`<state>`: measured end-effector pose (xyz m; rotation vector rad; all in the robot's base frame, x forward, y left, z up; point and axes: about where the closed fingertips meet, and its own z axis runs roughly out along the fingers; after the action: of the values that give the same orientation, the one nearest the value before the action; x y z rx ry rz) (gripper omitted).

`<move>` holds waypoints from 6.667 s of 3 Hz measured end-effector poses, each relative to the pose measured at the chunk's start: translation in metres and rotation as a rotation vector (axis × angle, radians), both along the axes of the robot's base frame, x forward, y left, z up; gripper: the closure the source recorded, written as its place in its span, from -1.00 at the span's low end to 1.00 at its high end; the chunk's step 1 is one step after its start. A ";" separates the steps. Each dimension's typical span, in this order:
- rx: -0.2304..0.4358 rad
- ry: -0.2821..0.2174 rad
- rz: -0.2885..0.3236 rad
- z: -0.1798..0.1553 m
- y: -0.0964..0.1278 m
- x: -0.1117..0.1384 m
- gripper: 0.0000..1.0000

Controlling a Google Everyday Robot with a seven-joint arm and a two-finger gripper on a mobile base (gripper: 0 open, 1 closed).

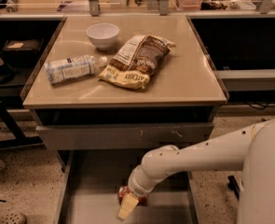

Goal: Pick coke can from middle drawer and place on counter

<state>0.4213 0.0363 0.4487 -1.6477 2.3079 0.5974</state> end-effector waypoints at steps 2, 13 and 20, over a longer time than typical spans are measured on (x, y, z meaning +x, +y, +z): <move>0.017 -0.002 -0.006 -0.060 0.000 -0.006 -1.00; -0.060 -0.150 -0.095 0.078 -0.038 0.023 1.00; -0.214 -0.533 -0.265 0.376 -0.145 0.066 1.00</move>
Offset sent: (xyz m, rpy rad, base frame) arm -0.0044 -0.0017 -0.0740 0.0186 -0.0104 -0.0102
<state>0.4876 -0.1083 0.8244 -1.3334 2.1734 -0.1399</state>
